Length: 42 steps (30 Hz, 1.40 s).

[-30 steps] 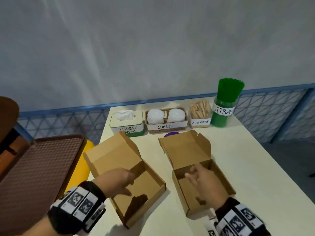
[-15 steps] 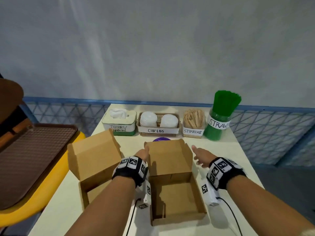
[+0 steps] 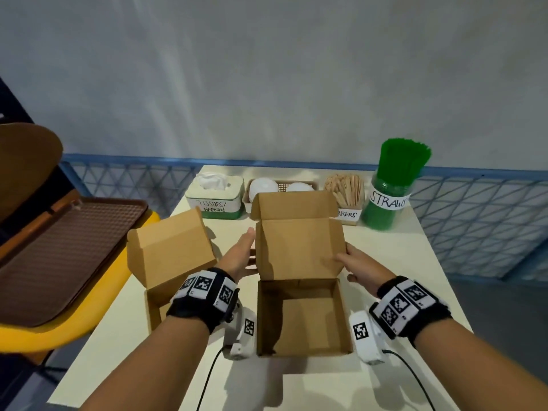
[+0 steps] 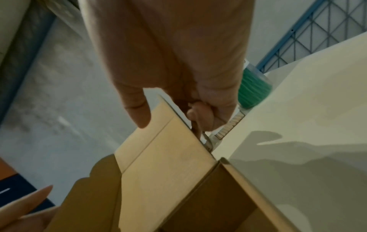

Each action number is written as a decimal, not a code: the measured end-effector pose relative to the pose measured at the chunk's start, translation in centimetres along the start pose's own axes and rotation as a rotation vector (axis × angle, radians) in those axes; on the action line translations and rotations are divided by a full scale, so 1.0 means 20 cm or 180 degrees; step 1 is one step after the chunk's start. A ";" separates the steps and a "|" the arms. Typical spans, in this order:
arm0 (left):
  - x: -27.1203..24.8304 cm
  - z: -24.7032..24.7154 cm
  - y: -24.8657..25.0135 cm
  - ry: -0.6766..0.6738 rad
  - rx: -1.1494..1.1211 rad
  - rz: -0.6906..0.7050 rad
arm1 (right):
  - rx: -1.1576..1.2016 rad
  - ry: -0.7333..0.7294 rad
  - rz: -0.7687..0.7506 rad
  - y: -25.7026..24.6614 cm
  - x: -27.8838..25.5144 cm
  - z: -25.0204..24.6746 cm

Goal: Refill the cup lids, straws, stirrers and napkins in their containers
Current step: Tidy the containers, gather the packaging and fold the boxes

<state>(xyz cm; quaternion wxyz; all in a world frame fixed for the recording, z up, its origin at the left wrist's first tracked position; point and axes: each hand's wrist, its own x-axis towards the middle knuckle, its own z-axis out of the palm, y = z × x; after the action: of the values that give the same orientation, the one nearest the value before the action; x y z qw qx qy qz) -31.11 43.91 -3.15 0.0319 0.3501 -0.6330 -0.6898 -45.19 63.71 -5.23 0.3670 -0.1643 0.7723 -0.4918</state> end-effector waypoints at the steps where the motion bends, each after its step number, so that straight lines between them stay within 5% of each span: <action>1: -0.01 -0.01 0.00 -0.0061 0.0225 0.0135 | -0.0007 0.0031 -0.0057 0.01 -0.02 0.00; 5: -0.05 -0.01 0.00 -0.0169 0.0703 0.0614 | 0.0166 0.0134 -0.0253 0.06 -0.08 0.01; 10: -0.12 -0.04 -0.06 -0.0935 0.0536 0.0655 | 0.0007 -0.0060 -0.0705 0.13 -0.25 0.02; 15: -0.14 -0.09 -0.20 -0.1018 0.1312 0.0895 | -0.0542 0.0040 -0.0941 0.26 -0.37 0.08; 23: -0.21 -0.17 -0.43 -0.1626 0.1429 0.1079 | -0.0690 -0.0204 -0.1306 0.47 -0.50 0.22; 28: -0.18 -0.15 -0.45 -0.1260 0.2288 0.0987 | -0.1020 0.0071 -0.1460 0.53 -0.49 0.28; 35: -0.19 -0.14 -0.53 -0.1717 0.2102 0.0638 | -0.1695 0.0238 -0.1507 0.69 -0.41 0.32; 38: -0.19 -0.12 -0.57 -0.1712 0.2306 0.0701 | -0.1530 0.0238 -0.1399 0.73 -0.39 0.33; 42: -0.17 -0.08 -0.47 -0.1143 0.2594 0.1258 | -0.1039 0.0401 -0.1316 0.63 -0.39 0.26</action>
<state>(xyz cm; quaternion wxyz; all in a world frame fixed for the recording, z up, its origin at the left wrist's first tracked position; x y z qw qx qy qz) -23.89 46.03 -9.94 -0.0871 0.0827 -0.9014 -0.4161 -34.83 70.94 -14.42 0.1787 -0.3445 0.8127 -0.4346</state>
